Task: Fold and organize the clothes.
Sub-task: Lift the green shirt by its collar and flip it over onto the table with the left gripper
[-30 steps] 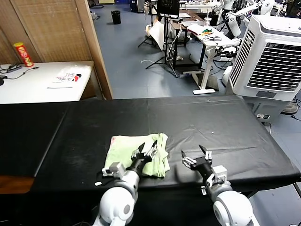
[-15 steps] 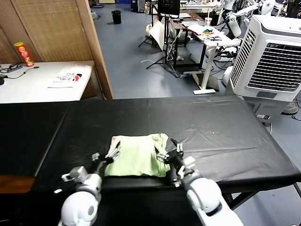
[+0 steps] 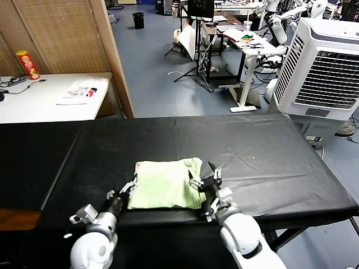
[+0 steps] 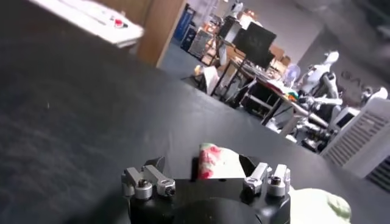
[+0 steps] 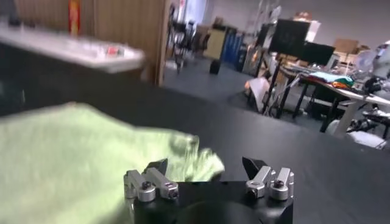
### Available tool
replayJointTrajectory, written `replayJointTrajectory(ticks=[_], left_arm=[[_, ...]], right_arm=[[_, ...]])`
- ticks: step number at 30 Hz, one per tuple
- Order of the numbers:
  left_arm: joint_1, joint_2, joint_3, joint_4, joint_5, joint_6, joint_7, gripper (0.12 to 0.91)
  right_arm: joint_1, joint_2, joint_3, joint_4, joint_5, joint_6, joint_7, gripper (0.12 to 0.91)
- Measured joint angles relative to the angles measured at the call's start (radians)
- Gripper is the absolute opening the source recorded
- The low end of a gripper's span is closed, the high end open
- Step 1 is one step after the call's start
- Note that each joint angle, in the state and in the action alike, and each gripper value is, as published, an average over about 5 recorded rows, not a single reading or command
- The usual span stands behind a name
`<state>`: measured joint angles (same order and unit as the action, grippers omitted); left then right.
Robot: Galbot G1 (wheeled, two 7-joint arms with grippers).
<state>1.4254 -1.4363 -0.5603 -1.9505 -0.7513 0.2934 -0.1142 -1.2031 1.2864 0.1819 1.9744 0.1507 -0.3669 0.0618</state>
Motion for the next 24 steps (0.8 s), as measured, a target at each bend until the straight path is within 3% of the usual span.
replayJointTrajectory(ticks=[3,6,13,17,24], left_arm=[[0.006,-0.014,0.005,0.013,-0.016,-0.02,0.006,0.795],[0.008,-0.027,0.008,0.028,-0.017,-0.043,0.009,0.726],[-0.002,-0.056,0.011,0.051,-0.03,-0.061,0.019,0.342],[-0.013,-0.069,0.012,0.052,-0.039,-0.056,0.018,0.165],[-0.03,-0.063,0.015,0.033,0.029,-0.043,-0.002,0.138]], right_arm=[[-0.011,-0.008,0.009,0.022,0.01,0.009,-0.002,0.798],[-0.018,-0.01,0.014,0.037,0.016,0.012,-0.003,0.798],[-0.027,-0.004,0.015,0.047,0.016,0.013,-0.003,0.798],[-0.029,0.0,0.016,0.048,0.013,0.013,-0.003,0.798],[-0.037,0.007,0.026,0.053,-0.009,0.012,0.003,0.798]])
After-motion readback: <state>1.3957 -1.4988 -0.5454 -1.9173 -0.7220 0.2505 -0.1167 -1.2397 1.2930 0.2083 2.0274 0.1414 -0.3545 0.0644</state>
